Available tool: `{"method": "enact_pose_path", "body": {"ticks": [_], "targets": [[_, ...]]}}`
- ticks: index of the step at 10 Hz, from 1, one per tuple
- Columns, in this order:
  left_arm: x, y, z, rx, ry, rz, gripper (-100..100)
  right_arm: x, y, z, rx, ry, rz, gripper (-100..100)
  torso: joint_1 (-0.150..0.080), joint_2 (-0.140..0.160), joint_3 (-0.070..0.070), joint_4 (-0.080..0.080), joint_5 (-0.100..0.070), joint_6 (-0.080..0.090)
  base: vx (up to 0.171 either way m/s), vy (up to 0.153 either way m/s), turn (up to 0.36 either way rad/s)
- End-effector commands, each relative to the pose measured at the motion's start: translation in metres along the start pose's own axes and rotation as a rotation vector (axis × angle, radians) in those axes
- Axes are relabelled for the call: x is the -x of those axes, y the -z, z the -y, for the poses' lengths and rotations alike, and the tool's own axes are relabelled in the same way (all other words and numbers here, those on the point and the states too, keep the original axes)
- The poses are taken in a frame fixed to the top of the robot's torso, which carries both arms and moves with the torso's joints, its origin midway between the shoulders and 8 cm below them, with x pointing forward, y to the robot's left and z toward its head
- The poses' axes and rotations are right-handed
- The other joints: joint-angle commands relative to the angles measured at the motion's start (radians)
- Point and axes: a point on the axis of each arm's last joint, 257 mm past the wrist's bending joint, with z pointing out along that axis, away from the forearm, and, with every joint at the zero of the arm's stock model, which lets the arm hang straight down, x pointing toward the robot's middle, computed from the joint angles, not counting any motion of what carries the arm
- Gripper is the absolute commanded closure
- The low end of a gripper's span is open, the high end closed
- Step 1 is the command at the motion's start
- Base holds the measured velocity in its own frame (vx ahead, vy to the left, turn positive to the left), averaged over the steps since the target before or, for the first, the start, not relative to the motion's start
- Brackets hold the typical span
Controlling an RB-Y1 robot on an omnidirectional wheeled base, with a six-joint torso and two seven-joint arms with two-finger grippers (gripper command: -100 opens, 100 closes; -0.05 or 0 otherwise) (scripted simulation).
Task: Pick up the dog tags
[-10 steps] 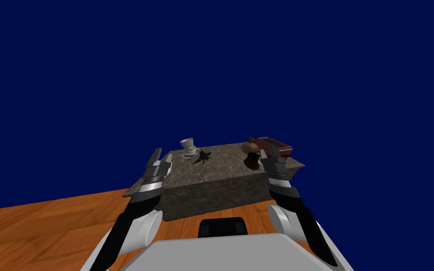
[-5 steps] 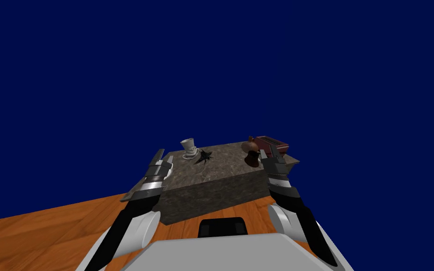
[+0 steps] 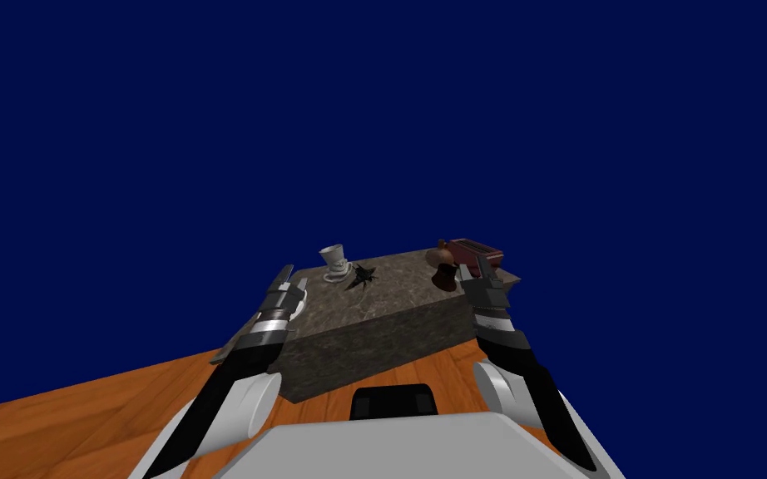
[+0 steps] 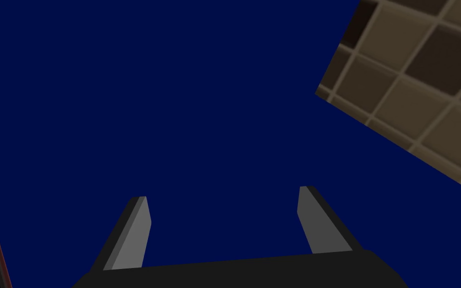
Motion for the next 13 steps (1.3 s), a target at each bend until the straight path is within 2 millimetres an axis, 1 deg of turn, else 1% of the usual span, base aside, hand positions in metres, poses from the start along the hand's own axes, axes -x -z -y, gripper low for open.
{"method": "enact_pose_path", "body": {"ticks": [1,8,13], "targets": [[0.002,0.000,-0.009,0.042,0.006,0.006,-100,0.000,0.000,0.000,0.000,0.000,0.000,0,0.000,0.000,0.000,0.000,0.000,0.000,-0.024,0.077,-0.121],[0.012,0.002,-0.043,0.193,0.023,0.032,-100,0.000,0.000,0.000,0.000,0.000,0.000,0,0.000,0.000,0.000,0.000,0.000,0.000,-0.023,0.081,-0.100],[0.024,0.007,-0.069,0.310,0.044,0.066,-100,0.000,0.000,0.000,0.000,0.000,0.000,0,-0.001,-0.001,0.000,0.000,0.000,0.000,-0.024,0.070,-0.119]]}}
